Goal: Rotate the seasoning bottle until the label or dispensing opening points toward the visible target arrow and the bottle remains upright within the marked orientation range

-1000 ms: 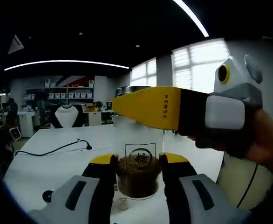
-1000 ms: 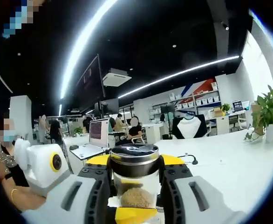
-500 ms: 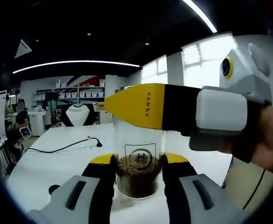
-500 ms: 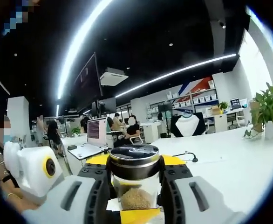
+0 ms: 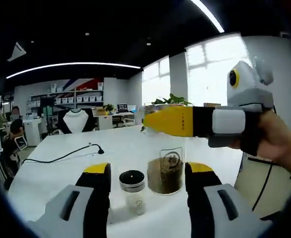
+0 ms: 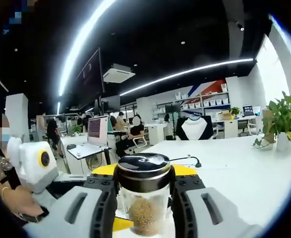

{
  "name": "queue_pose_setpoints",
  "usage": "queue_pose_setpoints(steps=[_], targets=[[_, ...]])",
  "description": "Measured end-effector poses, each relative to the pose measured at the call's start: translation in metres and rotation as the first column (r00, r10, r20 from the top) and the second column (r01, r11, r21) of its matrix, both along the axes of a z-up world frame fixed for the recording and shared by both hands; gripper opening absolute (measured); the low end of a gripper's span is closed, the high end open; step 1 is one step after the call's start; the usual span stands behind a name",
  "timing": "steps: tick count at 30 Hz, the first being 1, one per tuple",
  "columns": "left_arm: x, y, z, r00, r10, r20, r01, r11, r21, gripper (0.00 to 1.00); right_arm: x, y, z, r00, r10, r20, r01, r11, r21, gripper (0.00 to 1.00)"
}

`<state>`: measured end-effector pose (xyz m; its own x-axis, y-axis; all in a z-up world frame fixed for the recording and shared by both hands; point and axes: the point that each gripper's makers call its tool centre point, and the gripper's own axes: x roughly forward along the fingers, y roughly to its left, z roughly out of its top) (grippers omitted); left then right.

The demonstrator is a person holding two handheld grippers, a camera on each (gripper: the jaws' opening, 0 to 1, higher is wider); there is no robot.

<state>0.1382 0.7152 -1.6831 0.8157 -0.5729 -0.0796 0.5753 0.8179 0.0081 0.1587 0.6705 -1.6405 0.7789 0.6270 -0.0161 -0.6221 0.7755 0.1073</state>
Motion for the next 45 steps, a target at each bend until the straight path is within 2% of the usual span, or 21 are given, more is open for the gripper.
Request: queue_pose_setpoints(steps=[5,11,12,14,20,24,28,30,32,35,39,45], targets=[[0.005,0.021,-0.001,1.000,0.028,-0.006,-0.028,0.999,0.030,0.81,0.008,-0.020,-0.010,0.999,-0.047,-0.020,0.047,0.999,-0.007,0.38],[0.002,0.043,-0.007,0.999,0.033,-0.003,-0.033,0.994,0.101,0.84,0.015,-0.027,-0.026,0.998,-0.050,-0.035,0.048,0.998,-0.047,0.38],[0.001,0.048,-0.009,0.999,0.042,-0.010,-0.040,0.993,0.110,0.84,0.017,-0.028,-0.032,0.998,-0.044,-0.042,0.041,0.997,-0.069,0.38],[-0.003,0.057,-0.015,0.997,0.048,-0.062,-0.040,0.991,0.130,0.84,0.020,-0.030,-0.042,0.998,-0.045,-0.052,0.039,0.994,-0.099,0.38],[-0.008,0.080,-0.004,0.996,0.083,-0.028,-0.079,0.990,0.118,0.85,0.029,-0.038,-0.061,0.996,-0.043,-0.074,0.033,0.992,-0.123,0.38],[-0.008,0.097,-0.002,0.993,0.114,-0.022,-0.110,0.985,0.135,0.87,0.035,-0.041,-0.069,0.996,-0.035,-0.087,0.024,0.992,-0.127,0.38],[-0.007,0.112,-0.002,0.988,0.150,-0.025,-0.145,0.980,0.136,0.87,0.041,-0.042,-0.079,0.995,-0.017,-0.098,0.001,0.986,-0.165,0.38],[-0.006,0.121,-0.004,0.984,0.178,-0.026,-0.172,0.973,0.152,0.87,0.045,-0.043,-0.086,0.994,-0.002,-0.113,-0.017,0.985,-0.171,0.38],[-0.006,0.130,-0.006,0.978,0.207,-0.015,-0.200,0.958,0.206,0.87,0.047,-0.042,-0.092,0.992,0.007,-0.126,-0.029,0.985,-0.171,0.38],[-0.007,0.133,-0.008,0.977,0.213,-0.020,-0.204,0.957,0.207,0.87,0.048,-0.044,-0.103,0.986,0.008,-0.166,-0.037,0.984,-0.176,0.38],[-0.007,0.135,-0.008,0.976,0.218,-0.019,-0.210,0.957,0.198,0.86,0.047,-0.046,-0.114,0.984,0.002,-0.177,-0.039,0.977,-0.208,0.38],[-0.006,0.136,-0.013,0.975,0.219,-0.033,-0.208,0.955,0.211,0.86,0.050,-0.051,-0.125,0.979,0.003,-0.206,-0.046,0.978,-0.205,0.38]])
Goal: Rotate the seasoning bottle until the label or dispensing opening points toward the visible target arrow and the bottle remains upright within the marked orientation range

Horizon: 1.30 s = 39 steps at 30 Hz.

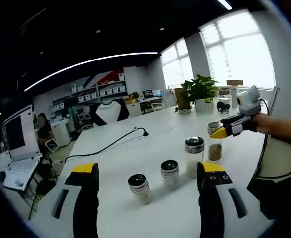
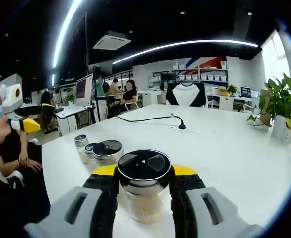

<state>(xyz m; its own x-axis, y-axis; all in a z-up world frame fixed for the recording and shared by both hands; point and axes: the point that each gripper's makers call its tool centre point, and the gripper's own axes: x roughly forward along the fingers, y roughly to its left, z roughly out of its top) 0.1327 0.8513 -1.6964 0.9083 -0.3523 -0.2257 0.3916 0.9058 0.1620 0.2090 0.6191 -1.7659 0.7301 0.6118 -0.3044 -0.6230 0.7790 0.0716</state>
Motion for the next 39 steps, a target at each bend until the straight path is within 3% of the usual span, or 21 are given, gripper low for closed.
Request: queue_pose_setpoints(steps=[6,11,16,31,39], targets=[[0.003,0.003,-0.003,1.000,0.019,-0.005,-0.018,0.999,0.035,0.84,0.003,0.002,-0.004,0.999,0.028,-0.019,-0.028,0.999,-0.016,0.38],[0.005,0.002,0.001,1.000,0.015,0.005,-0.016,1.000,0.019,0.84,0.003,0.002,-0.011,0.998,0.047,-0.030,-0.049,0.997,-0.066,0.37],[0.007,0.001,-0.001,1.000,0.012,0.001,-0.012,1.000,0.015,0.84,0.004,-0.001,0.002,0.999,0.036,-0.023,-0.036,0.999,-0.010,0.36],[0.002,0.001,-0.009,1.000,0.012,-0.024,-0.012,1.000,0.000,0.84,0.004,0.000,-0.003,1.000,0.025,-0.012,-0.026,0.994,-0.107,0.36],[0.002,0.003,-0.006,1.000,0.015,-0.019,-0.015,1.000,-0.005,0.84,-0.001,0.004,-0.003,0.992,0.126,-0.017,-0.127,0.983,-0.132,0.36]])
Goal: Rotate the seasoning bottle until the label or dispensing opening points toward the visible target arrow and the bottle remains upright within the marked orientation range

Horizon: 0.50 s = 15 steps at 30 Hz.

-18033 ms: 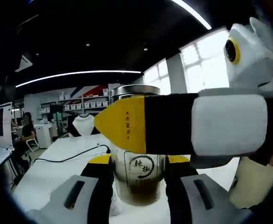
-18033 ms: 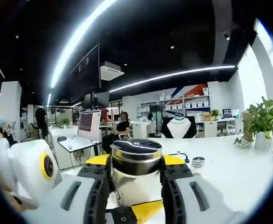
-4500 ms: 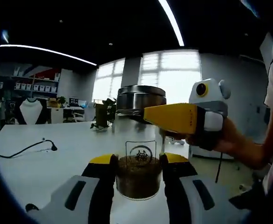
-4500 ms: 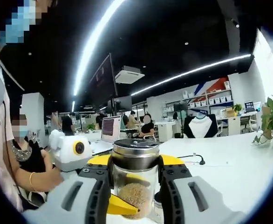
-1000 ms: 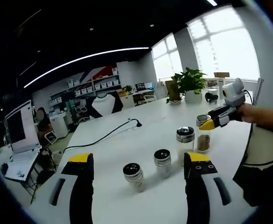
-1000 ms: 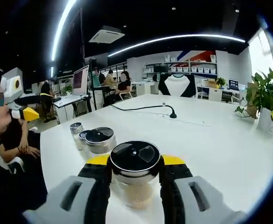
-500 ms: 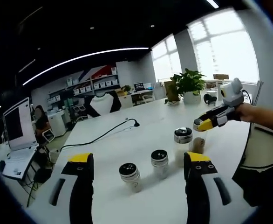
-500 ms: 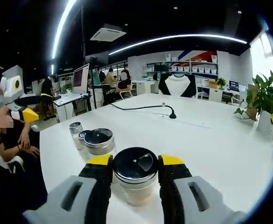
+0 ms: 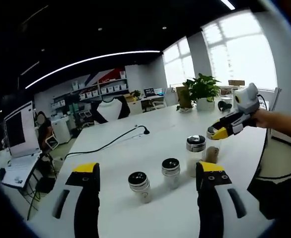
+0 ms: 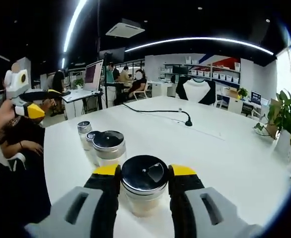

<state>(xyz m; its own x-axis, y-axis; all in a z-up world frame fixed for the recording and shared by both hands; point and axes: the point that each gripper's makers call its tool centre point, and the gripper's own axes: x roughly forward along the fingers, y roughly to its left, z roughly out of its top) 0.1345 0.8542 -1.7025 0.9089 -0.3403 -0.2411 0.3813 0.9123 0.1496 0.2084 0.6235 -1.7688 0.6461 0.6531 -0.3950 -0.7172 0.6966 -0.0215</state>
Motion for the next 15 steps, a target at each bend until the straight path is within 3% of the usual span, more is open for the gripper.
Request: queue_pose_setpoints(steps=[15], targets=[[-0.0030,0.0028,-0.0035,1.000,0.000,-0.017,0.000,1.000,0.013,0.84,-0.0061,-0.0028,0.0006,0.988,0.154,-0.020,-0.156,0.982,-0.108,0.36]])
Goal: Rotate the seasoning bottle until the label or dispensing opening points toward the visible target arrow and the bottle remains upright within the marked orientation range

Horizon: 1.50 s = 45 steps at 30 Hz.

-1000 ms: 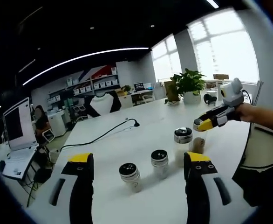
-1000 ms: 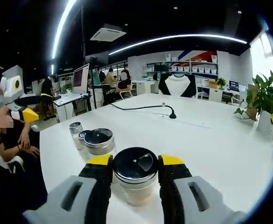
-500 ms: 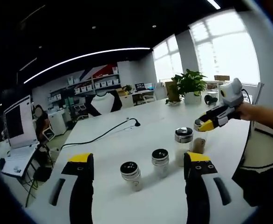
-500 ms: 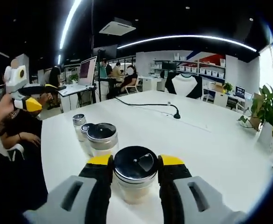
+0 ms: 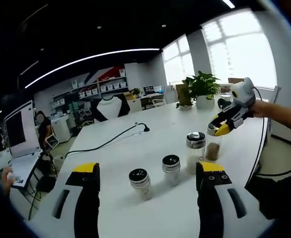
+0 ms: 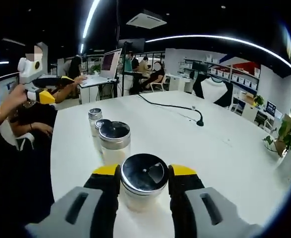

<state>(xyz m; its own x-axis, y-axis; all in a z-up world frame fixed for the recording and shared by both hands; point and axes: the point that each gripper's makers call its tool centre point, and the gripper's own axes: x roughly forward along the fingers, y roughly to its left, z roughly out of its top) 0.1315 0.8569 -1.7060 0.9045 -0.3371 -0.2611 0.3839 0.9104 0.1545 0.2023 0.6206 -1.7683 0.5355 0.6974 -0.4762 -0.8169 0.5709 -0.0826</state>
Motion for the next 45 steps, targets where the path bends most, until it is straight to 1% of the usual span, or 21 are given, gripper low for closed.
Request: queue_pose_setpoints(steps=[4,5,7,8,9,12,14,15,18,21,25,28,30,32,33,37,39,41,42,43,45], targets=[[0.000,-0.001,-0.001,1.000,0.000,-0.004,0.000,1.000,0.000,0.84,0.000,-0.003,-0.005,0.999,-0.035,0.010,0.035,0.999,-0.030,0.39],[0.000,-0.001,-0.002,1.000,-0.002,-0.004,0.002,1.000,-0.001,0.84,0.000,-0.006,-0.008,0.998,-0.055,0.018,0.056,0.997,-0.054,0.40],[0.000,-0.001,-0.003,1.000,-0.004,-0.003,0.004,1.000,-0.004,0.84,-0.002,-0.004,-0.009,0.997,-0.066,0.041,0.068,0.996,-0.050,0.43],[0.001,0.000,-0.003,1.000,-0.001,0.004,0.001,1.000,-0.010,0.84,0.001,-0.005,-0.008,0.994,-0.091,0.055,0.092,0.996,-0.019,0.43],[0.002,0.000,-0.003,1.000,-0.001,0.007,0.001,1.000,-0.015,0.84,0.000,-0.004,-0.004,0.991,-0.124,0.047,0.123,0.992,0.033,0.44],[0.002,0.000,-0.005,1.000,-0.007,0.000,0.007,1.000,-0.028,0.84,-0.003,-0.007,-0.006,0.988,-0.149,0.036,0.148,0.988,0.047,0.48],[0.001,0.000,-0.006,1.000,-0.010,-0.003,0.010,0.999,-0.033,0.84,-0.006,-0.009,-0.007,0.987,-0.158,0.034,0.157,0.987,0.041,0.54],[0.001,0.000,-0.007,1.000,-0.011,-0.006,0.011,0.999,-0.031,0.84,-0.006,-0.012,-0.001,0.980,-0.197,0.040,0.194,0.978,0.076,0.57],[-0.001,0.001,-0.009,1.000,-0.010,-0.008,0.010,0.999,-0.030,0.84,-0.015,-0.013,0.013,0.968,-0.246,0.046,0.237,0.960,0.148,0.65],[-0.004,0.003,-0.011,1.000,-0.013,-0.013,0.012,0.999,-0.035,0.86,-0.025,-0.012,0.020,0.963,-0.266,0.055,0.252,0.951,0.177,0.68],[-0.010,0.001,-0.013,0.999,-0.039,0.005,0.039,0.998,-0.043,0.91,-0.037,-0.008,0.022,0.958,-0.283,0.052,0.267,0.942,0.204,0.73],[-0.012,0.003,-0.016,0.999,-0.046,0.009,0.047,0.999,-0.028,0.98,-0.047,-0.004,0.020,0.956,-0.292,0.041,0.277,0.937,0.213,0.77],[-0.013,0.008,-0.014,0.999,-0.025,0.044,0.025,1.000,-0.012,1.00,-0.049,-0.008,0.021,0.938,-0.342,0.059,0.322,0.922,0.216,0.79],[-0.014,0.011,-0.010,0.997,-0.011,0.078,0.013,1.000,-0.021,1.00,-0.053,-0.009,0.021,0.933,-0.350,0.081,0.326,0.920,0.216,0.81],[-0.015,0.012,-0.011,0.997,-0.008,0.078,0.011,0.999,-0.031,1.00,-0.054,-0.010,0.022,0.925,-0.370,0.082,0.344,0.911,0.225,0.83],[-0.019,0.015,-0.021,0.999,-0.020,0.051,0.023,0.998,-0.060,1.00,-0.068,-0.006,0.021,0.919,-0.390,0.047,0.363,0.889,0.279,0.93],[-0.022,0.016,-0.025,0.999,-0.021,0.044,0.023,0.998,-0.056,1.00,-0.074,-0.003,0.019,0.923,-0.385,0.033,0.360,0.888,0.287,0.94],[-0.024,0.017,-0.028,0.999,-0.024,0.034,0.026,0.998,-0.051,1.00,-0.079,-0.001,0.017,0.923,-0.386,0.007,0.365,0.878,0.308,0.93],[-0.026,0.017,-0.028,0.999,-0.025,0.038,0.026,0.999,-0.047,1.00,-0.082,0.000,0.015,0.922,-0.386,-0.003,0.368,0.876,0.313,0.93],[-0.028,0.018,-0.025,0.998,-0.022,0.064,0.025,0.999,-0.040,1.00,-0.084,0.000,0.014,0.922,-0.388,-0.002,0.369,0.876,0.311,0.94],[-0.029,0.018,-0.025,0.998,-0.023,0.066,0.026,0.999,-0.046,1.00,-0.086,0.000,0.012,0.920,-0.391,0.003,0.372,0.877,0.304,0.97]])
